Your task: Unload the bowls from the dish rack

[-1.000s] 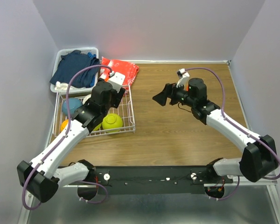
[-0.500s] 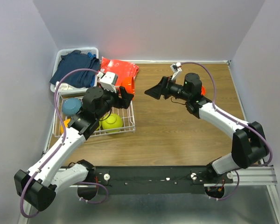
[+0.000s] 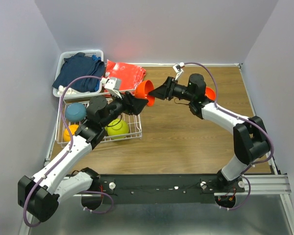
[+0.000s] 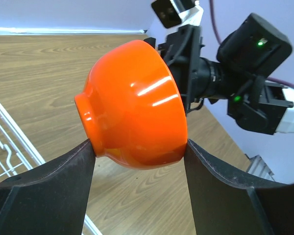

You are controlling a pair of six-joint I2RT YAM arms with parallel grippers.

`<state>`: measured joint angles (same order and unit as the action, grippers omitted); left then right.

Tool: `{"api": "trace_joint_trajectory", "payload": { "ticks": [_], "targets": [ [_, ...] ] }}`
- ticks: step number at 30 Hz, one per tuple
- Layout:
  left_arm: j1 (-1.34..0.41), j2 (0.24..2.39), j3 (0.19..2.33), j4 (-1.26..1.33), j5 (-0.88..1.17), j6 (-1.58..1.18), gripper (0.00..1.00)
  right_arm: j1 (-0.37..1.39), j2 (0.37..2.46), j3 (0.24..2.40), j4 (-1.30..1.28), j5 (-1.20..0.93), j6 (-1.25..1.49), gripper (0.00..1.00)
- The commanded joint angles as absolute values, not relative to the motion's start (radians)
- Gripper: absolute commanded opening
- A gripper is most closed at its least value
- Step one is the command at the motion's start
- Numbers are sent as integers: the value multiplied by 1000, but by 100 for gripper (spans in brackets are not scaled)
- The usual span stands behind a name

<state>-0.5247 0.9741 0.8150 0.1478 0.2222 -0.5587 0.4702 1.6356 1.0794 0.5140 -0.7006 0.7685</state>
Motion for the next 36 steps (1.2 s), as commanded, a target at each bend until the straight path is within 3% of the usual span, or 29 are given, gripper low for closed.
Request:
{"api": "trace_joint_trajectory", "payload": {
  "ticks": [1, 3, 4, 7, 8, 10, 11, 13, 18, 26, 36],
  "targets": [
    [-520, 963, 807, 258, 261, -600, 36, 476, 1671, 1121, 598, -788, 810, 49],
    [-520, 968, 807, 261, 259, -598, 36, 476, 1667, 1121, 586, -802, 798, 37],
    [-520, 969, 807, 261, 258, -597, 37, 476, 1661, 1121, 575, -802, 779, 24],
    [-519, 977, 807, 245, 249, -580, 47, 476, 1643, 1124, 516, -795, 732, 5],
    [-518, 977, 807, 233, 242, -572, 61, 476, 1637, 1127, 497, -779, 718, 1],
    [-518, 970, 805, 215, 221, -555, 74, 474, 1611, 1132, 408, -758, 657, 1],
    [-518, 966, 807, 186, 210, -526, 87, 474, 1600, 1138, 370, -720, 634, 1],
    [-518, 941, 819, 144, 161, -487, 99, 472, 1580, 1160, 231, -661, 554, 1],
    [-518, 858, 845, -49, 8, -289, 99, 448, 1534, 1236, -99, -407, 414, 1],
    [-518, 735, 795, -219, -234, -103, 99, 359, 1502, 1342, -380, 41, 302, 1],
    [-518, 713, 761, -295, -333, -86, 99, 57, 1687, 1466, -534, 45, 380, 1]
  ]
}}
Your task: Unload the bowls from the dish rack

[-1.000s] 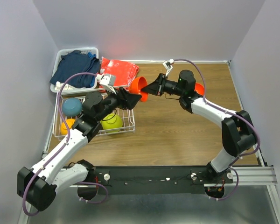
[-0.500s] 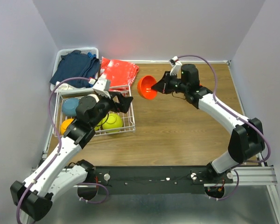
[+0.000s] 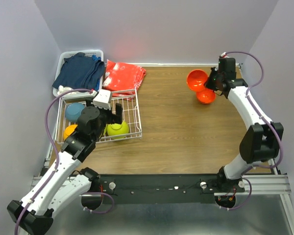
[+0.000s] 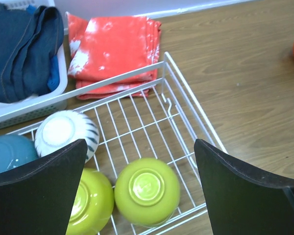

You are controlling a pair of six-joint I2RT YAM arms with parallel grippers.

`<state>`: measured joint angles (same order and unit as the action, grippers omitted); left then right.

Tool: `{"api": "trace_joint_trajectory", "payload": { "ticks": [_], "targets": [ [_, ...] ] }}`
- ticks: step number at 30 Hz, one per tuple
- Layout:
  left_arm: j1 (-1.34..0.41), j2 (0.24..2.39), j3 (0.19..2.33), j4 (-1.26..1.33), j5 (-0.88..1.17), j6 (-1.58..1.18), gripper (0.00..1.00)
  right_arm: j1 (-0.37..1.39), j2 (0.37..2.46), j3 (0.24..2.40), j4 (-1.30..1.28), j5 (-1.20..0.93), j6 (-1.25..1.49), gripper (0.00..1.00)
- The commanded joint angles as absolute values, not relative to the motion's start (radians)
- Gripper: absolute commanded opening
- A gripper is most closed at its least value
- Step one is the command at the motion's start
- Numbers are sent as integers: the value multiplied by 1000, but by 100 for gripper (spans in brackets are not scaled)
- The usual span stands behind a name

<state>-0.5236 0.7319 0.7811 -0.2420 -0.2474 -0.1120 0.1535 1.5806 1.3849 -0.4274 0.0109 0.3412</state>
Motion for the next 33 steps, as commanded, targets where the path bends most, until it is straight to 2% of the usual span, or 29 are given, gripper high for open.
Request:
{"api": "trace_joint_trajectory", "payload": {
  "ticks": [1, 6, 15, 21, 23, 24, 25, 27, 28, 31, 33],
  "targets": [
    [-518, 706, 759, -296, -339, -87, 99, 20, 1713, 1498, -558, 34, 387, 1],
    [-517, 677, 752, -299, -402, -90, 99, -49, 1862, 1584, -627, 5, 380, 1],
    [-517, 661, 746, -299, -413, -86, 99, -94, 1994, 1655, -681, 5, 368, 1],
    [-517, 667, 746, -298, -402, -84, 99, -94, 2031, 1671, -716, -60, 341, 7],
    [-517, 669, 746, -298, -402, -84, 99, -94, 2037, 1680, -729, -67, 333, 18],
    [-517, 667, 746, -298, -400, -84, 99, -94, 2043, 1683, -733, -71, 331, 25],
    [-517, 669, 744, -298, -400, -81, 99, -94, 2045, 1690, -742, -72, 330, 39],
    [-517, 670, 744, -298, -402, -83, 99, -94, 2043, 1695, -749, -74, 324, 48],
    [-517, 672, 744, -299, -402, -83, 99, -94, 2042, 1695, -749, -74, 321, 57],
    [-515, 676, 745, -299, -393, -83, 99, -94, 2020, 1701, -761, -55, 316, 73],
    [-515, 681, 744, -301, -387, -87, 99, -95, 1999, 1691, -761, -37, 314, 78]
  ]
}}
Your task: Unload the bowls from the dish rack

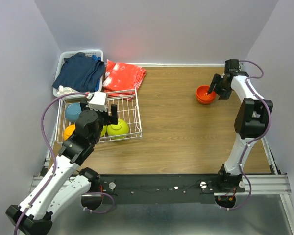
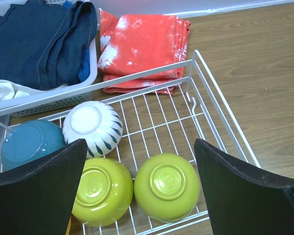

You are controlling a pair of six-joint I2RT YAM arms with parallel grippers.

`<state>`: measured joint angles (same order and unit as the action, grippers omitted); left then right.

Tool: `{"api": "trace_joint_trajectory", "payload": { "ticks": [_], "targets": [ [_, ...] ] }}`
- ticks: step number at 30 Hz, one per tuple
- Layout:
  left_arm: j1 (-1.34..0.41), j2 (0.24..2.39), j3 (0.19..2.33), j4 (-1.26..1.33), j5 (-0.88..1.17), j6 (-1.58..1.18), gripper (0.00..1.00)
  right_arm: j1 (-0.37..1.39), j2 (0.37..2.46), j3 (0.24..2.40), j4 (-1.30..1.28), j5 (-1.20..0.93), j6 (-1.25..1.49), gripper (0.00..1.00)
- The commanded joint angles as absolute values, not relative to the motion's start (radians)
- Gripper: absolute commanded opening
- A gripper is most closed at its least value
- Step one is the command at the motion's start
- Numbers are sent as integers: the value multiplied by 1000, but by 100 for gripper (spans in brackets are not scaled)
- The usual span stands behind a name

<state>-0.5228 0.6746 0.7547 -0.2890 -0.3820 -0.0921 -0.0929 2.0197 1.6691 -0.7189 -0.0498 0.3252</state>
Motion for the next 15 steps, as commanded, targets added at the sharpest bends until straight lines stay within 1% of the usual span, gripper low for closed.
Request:
{"api": "trace_joint_trajectory", "payload": {
  "ticks": [1, 2, 8, 11, 12, 15],
  "targets": [
    [-515, 690, 745, -302, -380, -89, 99, -94, 1982, 1684, -756, -32, 318, 80],
    [-515, 695, 747, -307, -379, -95, 99, -92, 1945, 1672, -750, -32, 319, 83],
    [-512, 750, 759, -362, -368, -173, 99, -51, 1748, 1500, -611, -68, 342, 90],
    [-509, 782, 755, -400, -368, -244, 99, -6, 1642, 1396, -537, -77, 356, 91],
    [-508, 791, 756, -408, -368, -264, 99, -2, 1597, 1372, -517, -109, 359, 91],
    [-506, 840, 776, -463, -374, -346, 99, 47, 1546, 1272, -448, -168, 373, 90]
  ]
}}
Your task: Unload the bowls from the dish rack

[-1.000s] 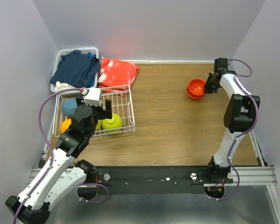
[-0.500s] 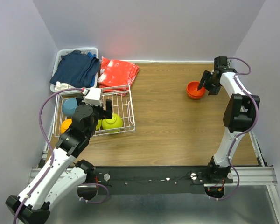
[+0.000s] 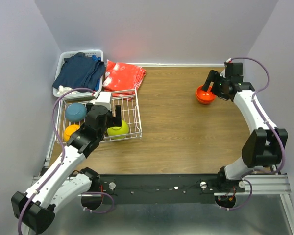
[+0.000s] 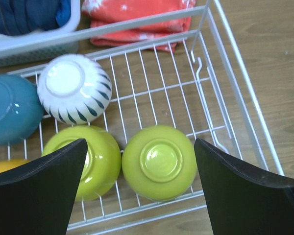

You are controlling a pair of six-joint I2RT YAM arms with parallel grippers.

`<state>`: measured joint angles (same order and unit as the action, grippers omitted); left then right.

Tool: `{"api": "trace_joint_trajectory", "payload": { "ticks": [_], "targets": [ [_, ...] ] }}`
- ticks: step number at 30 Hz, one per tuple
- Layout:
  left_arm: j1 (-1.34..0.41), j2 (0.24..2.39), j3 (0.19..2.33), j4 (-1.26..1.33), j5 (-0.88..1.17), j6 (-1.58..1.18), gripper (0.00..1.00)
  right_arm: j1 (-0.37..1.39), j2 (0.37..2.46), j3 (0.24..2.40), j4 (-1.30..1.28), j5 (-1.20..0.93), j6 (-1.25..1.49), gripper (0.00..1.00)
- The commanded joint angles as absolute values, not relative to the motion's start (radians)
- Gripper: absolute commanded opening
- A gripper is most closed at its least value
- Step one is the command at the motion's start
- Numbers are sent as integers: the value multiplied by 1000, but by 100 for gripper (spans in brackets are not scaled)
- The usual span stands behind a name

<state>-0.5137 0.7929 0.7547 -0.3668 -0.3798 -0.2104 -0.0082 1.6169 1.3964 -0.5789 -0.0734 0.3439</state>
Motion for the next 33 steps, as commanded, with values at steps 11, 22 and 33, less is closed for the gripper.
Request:
{"api": "trace_joint_trajectory", "payload": {
  "ticks": [11, 22, 33],
  "targets": [
    [-506, 966, 796, -531, -293, -571, 98, 118, 1437, 1052, -287, -279, 393, 90],
    [-506, 1078, 791, -552, -273, -698, 91, 121, 1420, 1011, -227, -357, 397, 90],
    [-505, 1172, 841, -465, -342, -693, 70, 120, 1414, 1002, -213, -390, 396, 90]
  ]
}}
